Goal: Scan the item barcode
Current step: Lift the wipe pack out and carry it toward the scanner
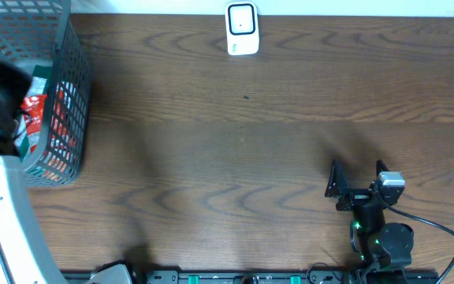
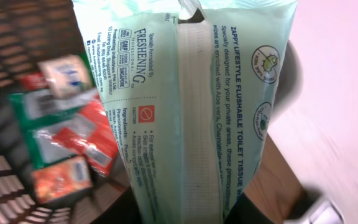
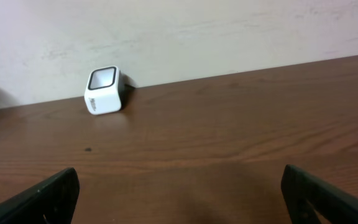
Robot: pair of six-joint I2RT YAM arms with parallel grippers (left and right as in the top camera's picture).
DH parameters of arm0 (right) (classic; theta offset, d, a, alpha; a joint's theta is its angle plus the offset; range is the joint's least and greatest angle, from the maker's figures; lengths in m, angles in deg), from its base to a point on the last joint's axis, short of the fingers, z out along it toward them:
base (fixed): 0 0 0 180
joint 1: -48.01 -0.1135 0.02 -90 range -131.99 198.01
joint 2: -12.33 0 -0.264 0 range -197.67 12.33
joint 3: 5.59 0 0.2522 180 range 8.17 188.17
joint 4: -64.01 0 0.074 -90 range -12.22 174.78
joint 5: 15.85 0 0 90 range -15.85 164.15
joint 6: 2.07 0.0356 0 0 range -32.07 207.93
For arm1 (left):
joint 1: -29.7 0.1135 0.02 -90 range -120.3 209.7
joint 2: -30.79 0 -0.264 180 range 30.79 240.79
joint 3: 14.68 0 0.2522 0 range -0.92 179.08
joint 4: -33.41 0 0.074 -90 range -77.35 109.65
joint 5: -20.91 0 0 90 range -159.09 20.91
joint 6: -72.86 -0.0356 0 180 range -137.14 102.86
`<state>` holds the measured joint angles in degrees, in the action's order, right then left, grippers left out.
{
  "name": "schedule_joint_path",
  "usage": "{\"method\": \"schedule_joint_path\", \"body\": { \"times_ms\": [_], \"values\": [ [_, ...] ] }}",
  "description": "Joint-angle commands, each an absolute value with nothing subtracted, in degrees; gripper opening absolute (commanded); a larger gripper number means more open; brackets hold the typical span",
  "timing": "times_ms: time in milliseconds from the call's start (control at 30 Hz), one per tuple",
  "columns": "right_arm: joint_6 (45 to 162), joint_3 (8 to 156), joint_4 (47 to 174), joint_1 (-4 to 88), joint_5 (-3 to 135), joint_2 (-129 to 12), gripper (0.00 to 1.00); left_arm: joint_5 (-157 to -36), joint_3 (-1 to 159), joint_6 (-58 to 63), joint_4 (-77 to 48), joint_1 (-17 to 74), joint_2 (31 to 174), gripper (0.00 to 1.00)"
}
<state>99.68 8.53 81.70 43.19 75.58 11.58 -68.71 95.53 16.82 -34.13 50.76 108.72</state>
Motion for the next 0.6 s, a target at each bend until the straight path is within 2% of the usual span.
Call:
{"method": "schedule_joint_path", "body": {
  "times_ms": [0, 567],
  "values": [
    [99.90, 8.48, 81.90, 43.52, 75.54, 11.56, 0.99, -68.36, 96.23, 13.06, -34.09, 43.61, 107.08, 0.28],
    [99.90, 8.48, 81.90, 43.52, 75.54, 11.58, 0.99, -65.36, 95.40, 12.47, -42.44, 10.54, 109.92, 0.28]
  ]
}}
